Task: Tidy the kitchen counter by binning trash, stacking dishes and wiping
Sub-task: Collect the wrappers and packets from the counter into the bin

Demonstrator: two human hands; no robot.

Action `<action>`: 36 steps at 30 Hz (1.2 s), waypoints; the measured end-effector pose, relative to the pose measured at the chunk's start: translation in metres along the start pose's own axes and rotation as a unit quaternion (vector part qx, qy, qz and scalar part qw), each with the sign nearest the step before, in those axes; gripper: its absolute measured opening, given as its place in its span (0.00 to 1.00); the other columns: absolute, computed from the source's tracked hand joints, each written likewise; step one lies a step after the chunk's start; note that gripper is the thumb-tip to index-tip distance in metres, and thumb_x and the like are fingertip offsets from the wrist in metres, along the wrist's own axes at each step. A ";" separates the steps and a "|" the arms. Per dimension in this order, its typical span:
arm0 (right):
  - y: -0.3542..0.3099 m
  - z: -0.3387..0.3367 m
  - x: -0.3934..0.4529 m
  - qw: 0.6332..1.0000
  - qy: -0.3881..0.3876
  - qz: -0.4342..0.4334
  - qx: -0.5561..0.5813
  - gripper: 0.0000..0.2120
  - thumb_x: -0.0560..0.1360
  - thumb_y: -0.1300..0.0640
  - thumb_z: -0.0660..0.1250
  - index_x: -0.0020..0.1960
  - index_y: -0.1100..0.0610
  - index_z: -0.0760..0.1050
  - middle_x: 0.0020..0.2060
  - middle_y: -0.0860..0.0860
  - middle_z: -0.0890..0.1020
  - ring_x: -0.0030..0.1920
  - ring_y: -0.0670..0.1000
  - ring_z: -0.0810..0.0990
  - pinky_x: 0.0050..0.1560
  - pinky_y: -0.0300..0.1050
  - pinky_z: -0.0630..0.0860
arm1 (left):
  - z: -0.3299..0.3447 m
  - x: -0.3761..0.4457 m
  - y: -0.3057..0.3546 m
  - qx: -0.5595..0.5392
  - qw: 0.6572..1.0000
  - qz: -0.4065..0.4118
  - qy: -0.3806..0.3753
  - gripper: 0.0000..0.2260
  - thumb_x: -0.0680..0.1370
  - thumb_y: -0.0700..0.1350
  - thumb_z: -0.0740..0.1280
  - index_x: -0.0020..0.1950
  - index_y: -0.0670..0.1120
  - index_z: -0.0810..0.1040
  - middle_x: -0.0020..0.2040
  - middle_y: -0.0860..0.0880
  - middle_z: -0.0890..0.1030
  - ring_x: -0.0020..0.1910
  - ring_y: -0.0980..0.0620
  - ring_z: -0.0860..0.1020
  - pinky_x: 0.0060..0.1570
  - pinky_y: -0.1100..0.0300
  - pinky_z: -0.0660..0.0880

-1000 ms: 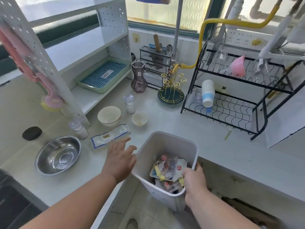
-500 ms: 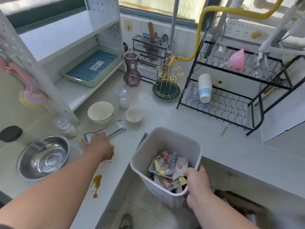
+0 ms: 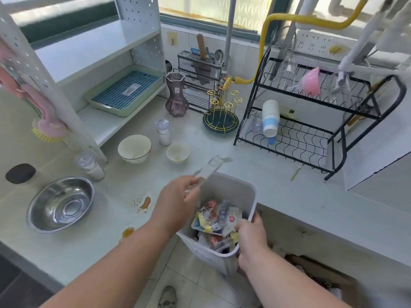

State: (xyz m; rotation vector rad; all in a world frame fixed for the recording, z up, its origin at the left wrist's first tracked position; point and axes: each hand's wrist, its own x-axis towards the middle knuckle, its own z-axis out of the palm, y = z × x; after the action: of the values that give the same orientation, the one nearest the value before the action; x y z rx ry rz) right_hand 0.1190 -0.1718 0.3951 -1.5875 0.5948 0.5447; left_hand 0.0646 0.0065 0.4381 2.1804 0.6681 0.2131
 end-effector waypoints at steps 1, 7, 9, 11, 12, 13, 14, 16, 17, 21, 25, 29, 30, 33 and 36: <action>0.000 -0.001 0.000 1.000 -0.006 0.001 0.004 0.26 0.76 0.70 0.59 0.65 0.45 0.77 0.51 0.61 0.85 0.49 0.64 0.85 0.53 0.69 0.84 | 0.004 -0.003 0.008 -0.049 0.998 -0.036 -0.033 0.12 0.83 0.46 0.68 0.65 0.51 0.86 0.53 0.55 0.86 0.47 0.55 0.81 0.51 0.57 0.75; 0.006 -0.015 0.004 0.999 -0.030 0.011 0.010 0.31 0.76 0.70 0.59 0.72 0.45 0.75 0.54 0.57 0.85 0.52 0.61 0.85 0.52 0.59 0.85 | 0.020 -0.014 -0.001 -0.001 0.996 -0.081 -0.040 0.09 0.82 0.44 0.67 0.57 0.53 0.86 0.57 0.57 0.82 0.59 0.53 0.79 0.59 0.57 0.73; 0.006 -0.022 0.006 0.999 -0.037 0.016 0.011 0.32 0.76 0.71 0.58 0.73 0.45 0.74 0.55 0.57 0.85 0.53 0.61 0.85 0.50 0.56 0.85 | 0.019 -0.018 -0.016 0.031 0.995 -0.094 0.017 0.13 0.82 0.44 0.68 0.66 0.49 0.83 0.67 0.50 0.81 0.67 0.48 0.78 0.67 0.52 0.73; 0.008 -0.028 0.008 0.999 -0.039 0.018 0.011 0.31 0.77 0.70 0.58 0.74 0.45 0.73 0.55 0.56 0.85 0.53 0.60 0.86 0.48 0.54 0.84 | 0.018 -0.024 -0.029 0.022 0.991 -0.128 0.034 0.20 0.83 0.45 0.68 0.75 0.47 0.77 0.75 0.47 0.77 0.73 0.45 0.75 0.73 0.48 0.71; 0.010 -0.032 0.008 0.999 -0.038 0.020 0.011 0.31 0.78 0.70 0.59 0.74 0.44 0.73 0.56 0.56 0.85 0.53 0.60 0.86 0.49 0.54 0.85 | 0.019 -0.027 -0.035 0.009 0.988 -0.150 0.029 0.23 0.83 0.46 0.67 0.79 0.46 0.73 0.77 0.47 0.75 0.75 0.45 0.74 0.74 0.47 0.70; 0.012 -0.035 0.009 0.999 -0.037 0.023 0.010 0.31 0.77 0.69 0.59 0.74 0.44 0.72 0.56 0.56 0.85 0.54 0.60 0.86 0.52 0.57 0.85 | 0.022 -0.030 -0.041 -0.008 0.985 -0.173 0.018 0.25 0.84 0.46 0.67 0.81 0.46 0.69 0.79 0.47 0.73 0.76 0.44 0.73 0.75 0.47 0.70; 0.012 -0.036 0.010 0.999 -0.033 0.023 0.010 0.31 0.76 0.68 0.60 0.75 0.44 0.73 0.56 0.56 0.85 0.54 0.61 0.85 0.56 0.60 0.85 | 0.023 -0.031 -0.045 -0.019 0.981 -0.195 0.004 0.25 0.85 0.47 0.66 0.82 0.45 0.68 0.79 0.46 0.73 0.75 0.44 0.74 0.74 0.47 0.72; 0.020 -0.043 0.015 0.999 -0.022 0.025 0.007 0.29 0.75 0.67 0.61 0.73 0.48 0.74 0.55 0.57 0.85 0.54 0.62 0.85 0.59 0.61 0.84 | 0.034 -0.039 -0.055 -0.037 0.972 -0.232 -0.012 0.20 0.85 0.48 0.65 0.77 0.45 0.74 0.71 0.45 0.81 0.67 0.41 0.80 0.68 0.46 0.77; 0.022 -0.045 0.015 0.999 -0.017 0.028 0.008 0.27 0.75 0.67 0.62 0.71 0.49 0.74 0.55 0.58 0.84 0.53 0.62 0.84 0.58 0.60 0.84 | 0.039 -0.044 -0.060 -0.045 0.970 -0.239 -0.016 0.13 0.86 0.48 0.65 0.68 0.45 0.79 0.62 0.45 0.84 0.61 0.40 0.83 0.63 0.43 0.80; 0.040 -0.052 0.027 0.999 -0.011 0.032 -0.039 0.22 0.74 0.62 0.62 0.66 0.47 0.75 0.53 0.58 0.84 0.53 0.63 0.85 0.59 0.66 0.84 | 0.072 -0.066 -0.090 -0.107 0.954 -0.280 -0.010 0.12 0.85 0.49 0.64 0.48 0.45 0.81 0.46 0.40 0.84 0.47 0.38 0.85 0.50 0.37 0.85; 0.070 -0.057 0.049 0.995 -0.027 0.027 -0.094 0.13 0.80 0.63 0.62 0.60 0.53 0.79 0.51 0.56 0.86 0.51 0.61 0.86 0.57 0.63 0.84 | 0.106 -0.091 -0.126 -0.175 0.925 -0.338 0.008 0.12 0.84 0.51 0.65 0.49 0.45 0.83 0.49 0.38 0.85 0.51 0.34 0.85 0.55 0.34 0.84; 0.108 -0.057 0.082 0.992 -0.032 0.029 -0.120 0.05 0.82 0.58 0.69 0.56 0.53 0.80 0.48 0.54 0.86 0.47 0.56 0.86 0.53 0.59 0.85 | 0.130 -0.099 -0.145 -0.236 0.885 -0.400 0.041 0.07 0.87 0.42 0.66 0.54 0.41 0.82 0.51 0.38 0.84 0.50 0.39 0.86 0.50 0.45 0.87; 0.118 -0.056 0.090 0.992 -0.028 0.031 -0.118 0.05 0.82 0.57 0.70 0.58 0.53 0.80 0.48 0.53 0.86 0.46 0.56 0.86 0.52 0.58 0.85 | 0.137 -0.099 -0.152 -0.252 0.874 -0.414 0.047 0.06 0.86 0.41 0.66 0.55 0.40 0.82 0.52 0.39 0.84 0.51 0.39 0.85 0.48 0.48 0.87; 0.159 -0.050 0.121 0.990 -0.024 0.058 -0.130 0.15 0.82 0.53 0.70 0.68 0.53 0.78 0.55 0.52 0.86 0.52 0.57 0.86 0.57 0.59 0.85 | 0.158 -0.097 -0.184 -0.248 0.859 -0.448 0.031 0.04 0.84 0.42 0.70 0.53 0.43 0.82 0.52 0.39 0.84 0.55 0.35 0.85 0.57 0.40 0.85; 0.207 -0.048 0.160 0.985 -0.028 0.096 -0.143 0.19 0.81 0.51 0.71 0.71 0.52 0.79 0.58 0.51 0.87 0.56 0.58 0.86 0.62 0.61 0.83 | 0.186 -0.090 -0.232 -0.193 0.857 -0.478 0.003 0.01 0.80 0.43 0.73 0.51 0.47 0.83 0.52 0.40 0.86 0.54 0.35 0.85 0.62 0.37 0.83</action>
State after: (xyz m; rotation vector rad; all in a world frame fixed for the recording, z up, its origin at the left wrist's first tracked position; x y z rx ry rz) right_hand 0.1030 -0.2446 0.1396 -1.7868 0.6542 0.8471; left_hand -0.0335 -0.0456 0.1485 1.2630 1.4773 -0.1667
